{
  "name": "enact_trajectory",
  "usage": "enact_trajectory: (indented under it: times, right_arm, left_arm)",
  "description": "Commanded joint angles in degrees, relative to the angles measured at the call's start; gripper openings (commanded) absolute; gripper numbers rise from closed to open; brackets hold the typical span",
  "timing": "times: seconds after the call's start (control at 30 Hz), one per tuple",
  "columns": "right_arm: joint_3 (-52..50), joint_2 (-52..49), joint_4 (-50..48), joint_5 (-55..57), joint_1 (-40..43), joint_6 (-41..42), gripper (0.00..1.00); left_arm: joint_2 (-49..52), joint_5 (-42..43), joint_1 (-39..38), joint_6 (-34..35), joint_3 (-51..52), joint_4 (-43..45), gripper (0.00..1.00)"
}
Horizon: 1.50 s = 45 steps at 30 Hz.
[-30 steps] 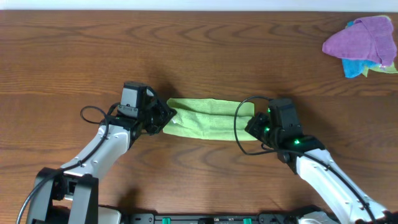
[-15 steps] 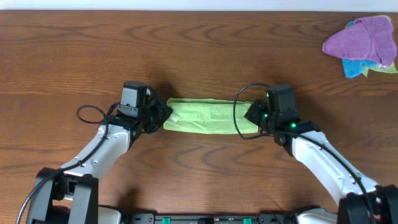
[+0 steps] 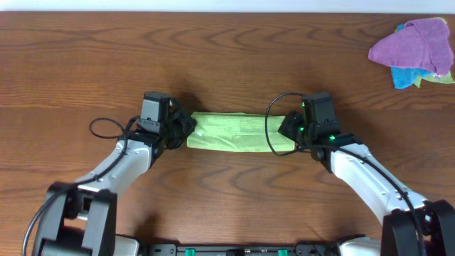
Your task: Fold the cloth
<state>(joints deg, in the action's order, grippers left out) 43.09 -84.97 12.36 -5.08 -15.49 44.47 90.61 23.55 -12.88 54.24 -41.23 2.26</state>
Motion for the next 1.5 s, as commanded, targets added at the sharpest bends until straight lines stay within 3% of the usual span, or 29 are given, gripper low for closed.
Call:
enact_trajectory:
  times: [0.0,0.87,0.97,1.03,1.13,1.17,1.33,1.47]
  right_arm:
    - [1.1,-0.5,-0.2,3.0,0.5,-1.7,0.01]
    - [1.1,-7.0,-6.0,8.7,0.5,-6.9,0.01]
    - [1.1,-7.0,-6.0,8.7,0.5,-6.9,0.14]
    - [1.1,-7.0,-6.0,8.7,0.5,-6.9,0.29]
    - [1.1,-6.8,-5.9,8.2,0.5,-6.9,0.57]
    - [1.1,-6.6,-5.9,7.6,0.5,-6.9,0.60]
    - [1.1,-4.0,-5.3,6.2,0.5,-6.8,0.63]
    - [1.1,0.3,-3.4,6.1,0.5,-6.8,0.64]
  left_arm:
    - [2.2,-1.1,0.1,0.2,-1.2,1.5,0.06]
    - [6.6,-3.2,0.1,-0.7,-1.3,4.0,0.06]
    - [6.6,-3.2,0.1,-1.6,-1.3,3.9,0.06]
    - [6.6,-3.1,0.1,-2.0,-1.3,3.8,0.07]
    - [6.6,-1.1,0.5,-1.9,-1.3,4.0,0.25]
    - [6.6,-0.5,0.8,-1.9,-1.3,4.0,0.33]
    - [6.1,2.9,2.2,-2.9,-1.3,4.0,0.60]
    - [5.2,4.6,3.6,-3.5,-1.3,4.0,0.69]
